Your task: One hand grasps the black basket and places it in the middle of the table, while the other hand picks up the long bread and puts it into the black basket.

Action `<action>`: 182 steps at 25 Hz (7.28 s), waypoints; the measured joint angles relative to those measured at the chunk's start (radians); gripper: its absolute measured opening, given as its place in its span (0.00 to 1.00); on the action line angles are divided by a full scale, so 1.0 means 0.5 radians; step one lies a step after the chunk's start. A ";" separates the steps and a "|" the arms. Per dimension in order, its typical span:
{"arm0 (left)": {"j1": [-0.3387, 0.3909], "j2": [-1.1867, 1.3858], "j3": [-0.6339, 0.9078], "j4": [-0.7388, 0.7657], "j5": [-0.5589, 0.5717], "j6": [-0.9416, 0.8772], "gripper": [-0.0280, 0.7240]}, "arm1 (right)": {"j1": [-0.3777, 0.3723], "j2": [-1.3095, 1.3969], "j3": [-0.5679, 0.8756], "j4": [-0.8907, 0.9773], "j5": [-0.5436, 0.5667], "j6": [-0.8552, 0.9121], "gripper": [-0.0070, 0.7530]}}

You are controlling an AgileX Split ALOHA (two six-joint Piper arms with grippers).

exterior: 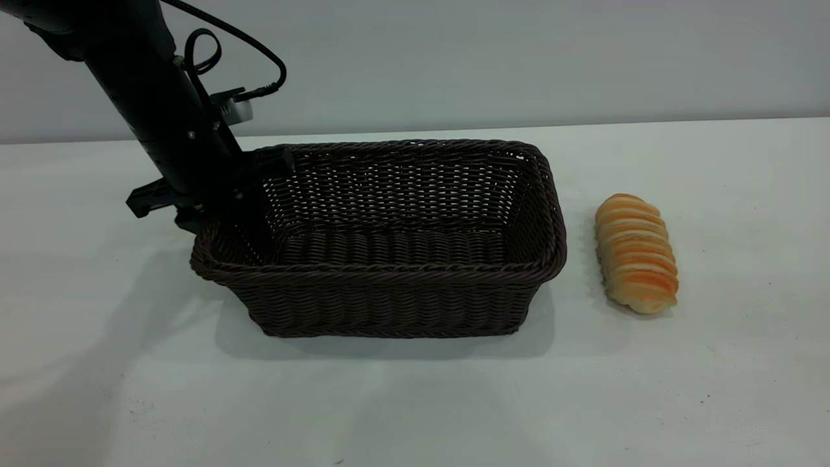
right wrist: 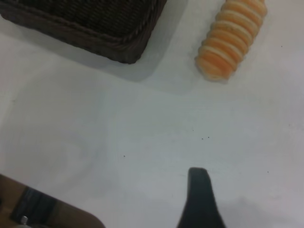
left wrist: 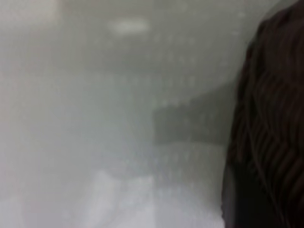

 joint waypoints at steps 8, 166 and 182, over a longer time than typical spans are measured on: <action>0.000 -0.230 -0.101 0.440 0.195 -0.330 0.87 | 0.000 0.000 0.000 -0.031 0.014 0.000 0.72; 0.175 -4.682 2.169 0.885 0.853 -0.240 0.74 | 0.112 -1.393 0.055 -0.585 0.911 0.749 0.58; 0.205 -4.722 2.169 0.886 0.856 -0.240 0.74 | -0.013 -1.393 0.055 -0.560 0.909 0.750 0.46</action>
